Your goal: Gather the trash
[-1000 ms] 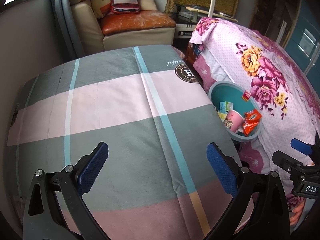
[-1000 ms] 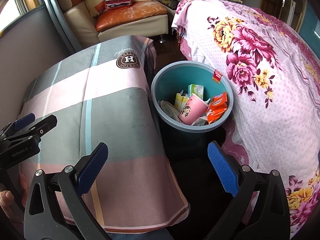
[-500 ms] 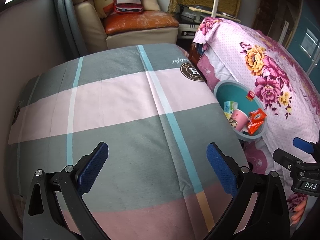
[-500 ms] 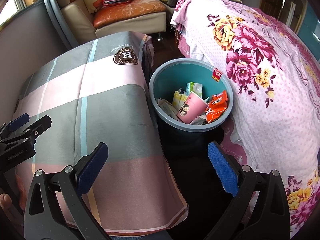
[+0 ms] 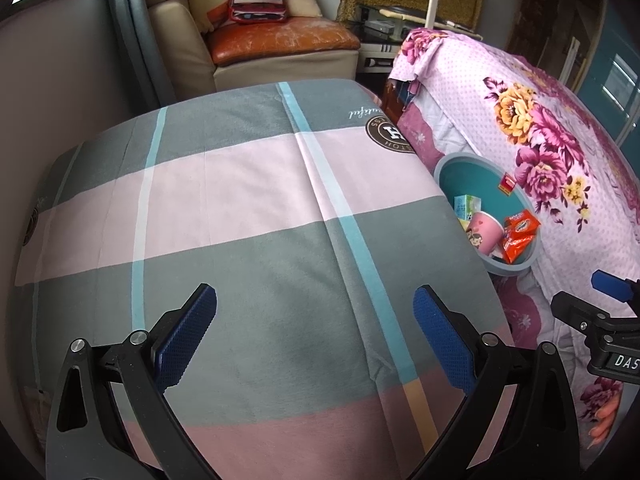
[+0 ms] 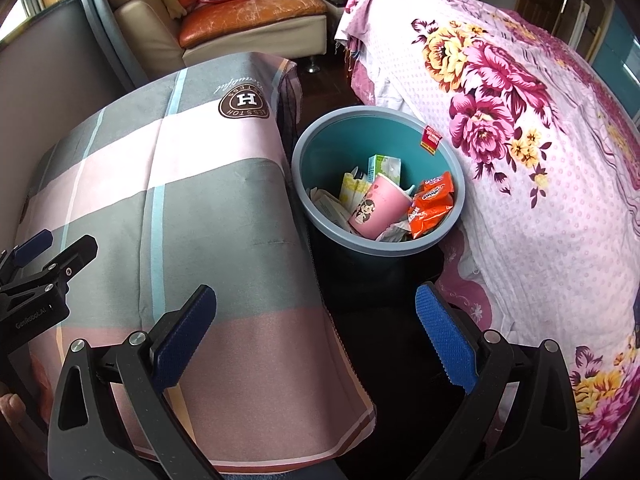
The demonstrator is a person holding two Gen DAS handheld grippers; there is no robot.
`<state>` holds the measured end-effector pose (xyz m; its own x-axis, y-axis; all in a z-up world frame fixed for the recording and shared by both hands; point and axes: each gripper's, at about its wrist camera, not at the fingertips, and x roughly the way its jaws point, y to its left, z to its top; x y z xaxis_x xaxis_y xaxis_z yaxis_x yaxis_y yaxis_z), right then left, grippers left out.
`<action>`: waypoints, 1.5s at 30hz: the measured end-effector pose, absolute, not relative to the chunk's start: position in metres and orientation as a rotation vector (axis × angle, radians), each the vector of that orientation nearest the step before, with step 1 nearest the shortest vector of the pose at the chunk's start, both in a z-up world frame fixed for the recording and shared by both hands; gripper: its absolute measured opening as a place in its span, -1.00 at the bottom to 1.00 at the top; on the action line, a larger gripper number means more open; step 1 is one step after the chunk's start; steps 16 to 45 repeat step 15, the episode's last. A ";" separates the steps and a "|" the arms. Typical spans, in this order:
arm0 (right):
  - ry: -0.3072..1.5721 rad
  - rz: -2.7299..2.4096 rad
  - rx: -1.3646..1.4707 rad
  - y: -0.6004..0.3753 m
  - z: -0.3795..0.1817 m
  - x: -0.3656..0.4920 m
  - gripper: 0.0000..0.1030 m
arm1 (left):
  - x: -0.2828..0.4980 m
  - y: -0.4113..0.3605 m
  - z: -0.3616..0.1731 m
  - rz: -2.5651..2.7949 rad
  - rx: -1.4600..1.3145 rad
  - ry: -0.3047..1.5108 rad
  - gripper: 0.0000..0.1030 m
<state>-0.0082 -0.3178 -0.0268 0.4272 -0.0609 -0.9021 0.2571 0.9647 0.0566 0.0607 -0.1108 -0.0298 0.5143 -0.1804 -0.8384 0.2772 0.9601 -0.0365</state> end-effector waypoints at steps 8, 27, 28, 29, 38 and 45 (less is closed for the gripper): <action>1.123 -0.219 0.183 -0.316 -0.030 -0.005 0.86 | 0.062 -0.108 -0.035 -0.274 0.096 1.005 0.92; 1.123 -0.220 0.181 -0.315 -0.031 -0.004 0.86 | 0.060 -0.109 -0.036 -0.259 0.106 1.001 0.92; 1.123 -0.220 0.181 -0.315 -0.031 -0.004 0.86 | 0.060 -0.109 -0.036 -0.259 0.106 1.001 0.92; 1.123 -0.220 0.181 -0.315 -0.031 -0.004 0.86 | 0.060 -0.109 -0.036 -0.259 0.106 1.001 0.92; 1.123 -0.220 0.181 -0.315 -0.031 -0.004 0.86 | 0.060 -0.109 -0.036 -0.259 0.106 1.001 0.92; 1.123 -0.220 0.181 -0.315 -0.031 -0.004 0.86 | 0.060 -0.109 -0.036 -0.259 0.106 1.001 0.92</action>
